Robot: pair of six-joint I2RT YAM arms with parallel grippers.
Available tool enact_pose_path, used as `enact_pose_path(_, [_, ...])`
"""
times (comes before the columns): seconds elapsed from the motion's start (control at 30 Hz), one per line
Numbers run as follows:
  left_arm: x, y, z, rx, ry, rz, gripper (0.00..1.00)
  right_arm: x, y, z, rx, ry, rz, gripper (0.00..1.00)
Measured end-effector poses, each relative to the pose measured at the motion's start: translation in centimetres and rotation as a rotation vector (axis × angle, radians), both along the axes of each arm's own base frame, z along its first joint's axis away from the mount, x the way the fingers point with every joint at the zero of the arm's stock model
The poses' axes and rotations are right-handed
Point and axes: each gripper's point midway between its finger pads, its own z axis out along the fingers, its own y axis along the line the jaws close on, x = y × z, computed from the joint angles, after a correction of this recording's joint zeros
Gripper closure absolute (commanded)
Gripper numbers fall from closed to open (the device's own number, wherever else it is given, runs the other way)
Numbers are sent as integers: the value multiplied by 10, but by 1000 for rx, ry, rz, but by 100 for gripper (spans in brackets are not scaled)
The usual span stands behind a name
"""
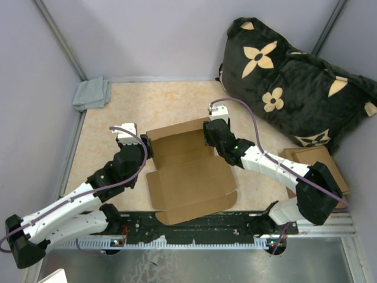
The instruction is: Fold the paper box
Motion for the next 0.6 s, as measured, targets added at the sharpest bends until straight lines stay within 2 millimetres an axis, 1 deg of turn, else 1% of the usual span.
enact_pose_path(0.13, [-6,2,19,-16,-2,-26,38,10,6,20,-42,-35,33,46])
enact_pose_path(0.23, [-10,1,24,-16,9,-55,38,25,14,28,-74,-45,49,46])
enact_pose_path(0.33, [-14,1,20,3,32,-78,39,46,22,29,-104,-33,55,47])
enact_pose_path(0.47, [-19,5,10,45,71,-88,38,72,31,22,-138,-3,61,46])
enact_pose_path(0.53, [-21,8,6,61,83,-88,38,80,33,18,-167,15,78,44])
enact_pose_path(0.6, [-23,10,5,62,85,-88,38,82,34,20,-188,23,100,40])
